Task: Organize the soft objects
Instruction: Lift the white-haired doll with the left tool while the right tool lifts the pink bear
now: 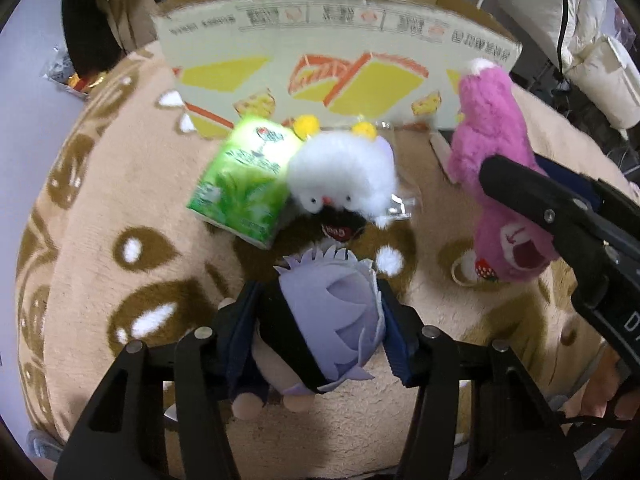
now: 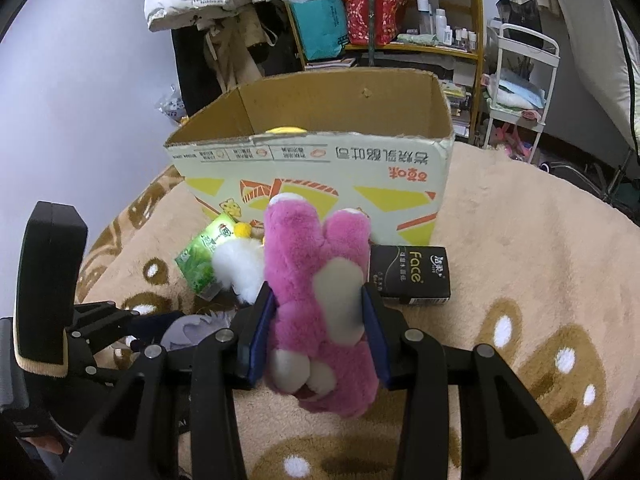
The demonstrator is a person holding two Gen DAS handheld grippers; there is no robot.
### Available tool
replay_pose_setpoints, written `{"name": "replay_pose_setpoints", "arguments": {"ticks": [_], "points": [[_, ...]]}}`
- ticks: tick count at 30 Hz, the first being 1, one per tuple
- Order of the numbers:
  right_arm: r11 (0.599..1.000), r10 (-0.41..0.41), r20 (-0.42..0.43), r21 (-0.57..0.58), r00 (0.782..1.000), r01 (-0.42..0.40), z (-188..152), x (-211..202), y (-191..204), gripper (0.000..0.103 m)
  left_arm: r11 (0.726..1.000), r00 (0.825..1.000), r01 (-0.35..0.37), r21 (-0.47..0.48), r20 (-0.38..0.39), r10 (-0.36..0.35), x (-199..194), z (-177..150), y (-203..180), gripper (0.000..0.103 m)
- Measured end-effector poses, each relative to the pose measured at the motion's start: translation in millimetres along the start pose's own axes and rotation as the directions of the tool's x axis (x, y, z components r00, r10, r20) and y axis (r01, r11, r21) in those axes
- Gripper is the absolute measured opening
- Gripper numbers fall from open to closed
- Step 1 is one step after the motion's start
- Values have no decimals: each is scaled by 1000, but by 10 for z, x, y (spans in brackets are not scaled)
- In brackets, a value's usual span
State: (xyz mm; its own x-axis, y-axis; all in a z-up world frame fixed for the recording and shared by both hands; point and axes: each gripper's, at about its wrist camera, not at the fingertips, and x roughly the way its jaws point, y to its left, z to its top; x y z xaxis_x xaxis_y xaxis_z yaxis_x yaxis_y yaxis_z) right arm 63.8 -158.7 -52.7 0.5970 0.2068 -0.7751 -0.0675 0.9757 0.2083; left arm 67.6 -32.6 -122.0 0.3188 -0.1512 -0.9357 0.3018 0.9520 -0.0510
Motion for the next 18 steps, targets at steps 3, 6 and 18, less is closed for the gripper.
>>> {"name": "replay_pose_setpoints", "arguments": {"ticks": [3, 6, 18], "points": [[1000, 6, 36, -3, 999, -5, 16, -90, -1, 45, 999, 996, -39, -11, 80, 39, -191, -27, 31, 55], [1000, 7, 81, -10, 997, -6, 34, -184, 15, 45, 998, 985, -62, -27, 162, 66, -394, -52, 52, 55], [997, 10, 268, -75, 963, 11, 149, -485, 134, 45, 988, 861, -131, -78, 486, 153, -1024, 42, 72, 55]]}}
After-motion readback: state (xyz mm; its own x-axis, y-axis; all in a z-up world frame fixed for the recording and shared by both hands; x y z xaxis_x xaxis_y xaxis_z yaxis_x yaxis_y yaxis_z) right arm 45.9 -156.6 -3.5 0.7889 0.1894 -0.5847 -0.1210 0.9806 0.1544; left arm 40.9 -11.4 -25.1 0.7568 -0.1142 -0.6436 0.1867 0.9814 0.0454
